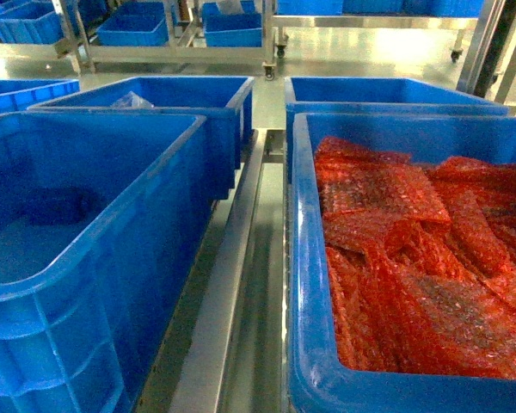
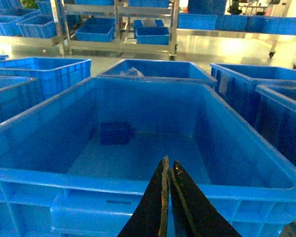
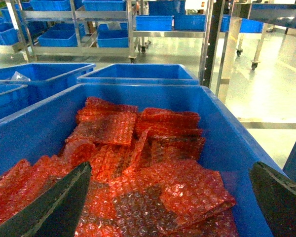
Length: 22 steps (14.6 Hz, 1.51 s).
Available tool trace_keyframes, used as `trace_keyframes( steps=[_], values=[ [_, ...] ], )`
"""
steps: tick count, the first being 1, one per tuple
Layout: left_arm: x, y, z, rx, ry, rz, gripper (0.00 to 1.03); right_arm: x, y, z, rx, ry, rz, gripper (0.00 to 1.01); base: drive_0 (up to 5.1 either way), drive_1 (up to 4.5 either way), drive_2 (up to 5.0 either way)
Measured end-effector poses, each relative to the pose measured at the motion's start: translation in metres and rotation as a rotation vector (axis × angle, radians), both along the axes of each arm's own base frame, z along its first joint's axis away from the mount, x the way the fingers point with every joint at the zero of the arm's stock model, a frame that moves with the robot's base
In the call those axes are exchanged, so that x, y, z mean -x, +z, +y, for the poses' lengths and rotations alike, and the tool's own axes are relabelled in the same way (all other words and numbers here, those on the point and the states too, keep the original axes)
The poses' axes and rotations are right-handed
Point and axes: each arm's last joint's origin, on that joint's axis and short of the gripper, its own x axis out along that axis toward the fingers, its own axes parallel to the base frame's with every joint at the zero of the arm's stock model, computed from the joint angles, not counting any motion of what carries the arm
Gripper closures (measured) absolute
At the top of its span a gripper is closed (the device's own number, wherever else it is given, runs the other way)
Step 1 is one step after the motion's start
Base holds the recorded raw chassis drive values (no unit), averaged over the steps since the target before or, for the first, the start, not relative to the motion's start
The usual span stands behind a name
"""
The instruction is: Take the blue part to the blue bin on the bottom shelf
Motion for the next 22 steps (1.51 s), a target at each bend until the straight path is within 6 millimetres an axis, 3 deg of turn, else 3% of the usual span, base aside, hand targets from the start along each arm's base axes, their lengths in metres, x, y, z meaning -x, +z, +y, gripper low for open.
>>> trace_keyframes(
  steps=[4, 5, 8, 10, 22],
  values=[
    [0.0000, 0.0008, 0.0000, 0.000, 0.000, -0.009, 1.01, 0.0000, -0.0003, 0.0000, 0.000, 0.000, 0.003, 0.03, 0.0, 0.00, 0.0],
    [0.0000, 0.0002, 0.0000, 0.000, 0.000, -0.003, 0.93, 0.0000, -0.0003, 0.0000, 0.000, 0.000, 0.003, 0.03, 0.0, 0.00, 0.0],
    [0.0000, 0.0003, 0.0000, 0.000, 0.000, -0.004, 0.54, 0.0000, -0.0003, 0.0000, 0.000, 0.000, 0.003, 0.03, 0.0, 0.00, 0.0],
    [0.0000, 0.0003, 0.0000, -0.001, 0.000, -0.004, 0.06, 0.0000, -0.0003, 0.0000, 0.000, 0.000, 0.003, 0.03, 0.0, 0.00, 0.0],
    [0.0000, 0.0003, 0.0000, -0.001, 0.000, -0.004, 0.05, 0.0000, -0.0003, 0.0000, 0.000, 0.000, 0.003, 0.03, 0.0, 0.00, 0.0]
  ],
)
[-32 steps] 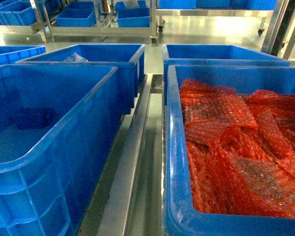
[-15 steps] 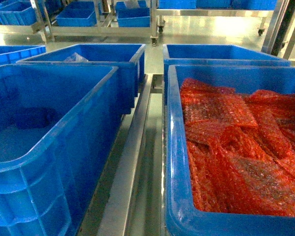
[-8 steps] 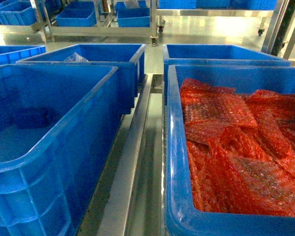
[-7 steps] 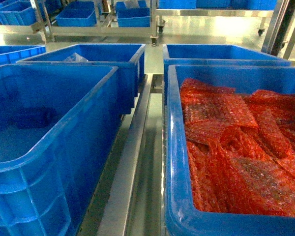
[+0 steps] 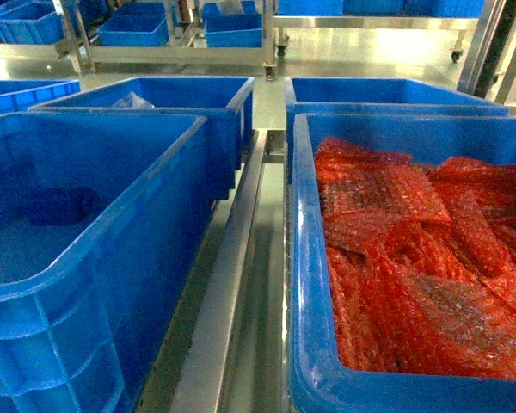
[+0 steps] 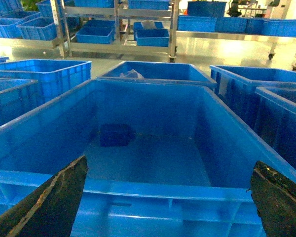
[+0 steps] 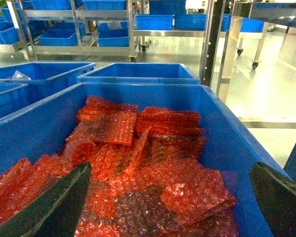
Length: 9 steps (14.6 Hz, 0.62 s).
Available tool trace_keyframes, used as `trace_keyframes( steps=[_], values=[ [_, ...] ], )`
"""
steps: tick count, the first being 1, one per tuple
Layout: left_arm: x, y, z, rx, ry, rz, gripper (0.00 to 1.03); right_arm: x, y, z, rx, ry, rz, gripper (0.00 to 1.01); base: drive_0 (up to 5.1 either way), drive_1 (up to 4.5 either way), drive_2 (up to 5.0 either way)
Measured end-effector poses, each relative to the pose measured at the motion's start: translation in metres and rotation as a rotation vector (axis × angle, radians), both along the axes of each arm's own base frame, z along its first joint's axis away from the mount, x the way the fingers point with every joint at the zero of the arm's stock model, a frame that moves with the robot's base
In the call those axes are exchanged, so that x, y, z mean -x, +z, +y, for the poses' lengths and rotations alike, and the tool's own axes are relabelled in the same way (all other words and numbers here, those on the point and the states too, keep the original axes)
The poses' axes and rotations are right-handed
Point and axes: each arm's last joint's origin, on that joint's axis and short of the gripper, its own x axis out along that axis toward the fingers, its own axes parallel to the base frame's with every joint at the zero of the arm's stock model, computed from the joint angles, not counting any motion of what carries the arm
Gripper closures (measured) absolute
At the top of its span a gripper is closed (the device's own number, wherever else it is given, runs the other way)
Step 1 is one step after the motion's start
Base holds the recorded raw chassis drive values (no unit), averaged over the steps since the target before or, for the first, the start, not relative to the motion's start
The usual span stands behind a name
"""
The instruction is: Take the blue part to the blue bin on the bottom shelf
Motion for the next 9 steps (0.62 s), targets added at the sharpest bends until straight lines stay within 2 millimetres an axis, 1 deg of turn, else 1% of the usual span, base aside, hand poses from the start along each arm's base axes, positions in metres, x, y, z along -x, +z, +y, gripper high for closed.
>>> trace_keyframes(
  steps=[9],
  values=[
    [0.0000, 0.0000, 0.0000, 0.000, 0.000, 0.000, 0.05, 0.0000, 0.0000, 0.0000, 0.000, 0.000, 0.000, 0.03, 0.0, 0.00, 0.0]
  ],
)
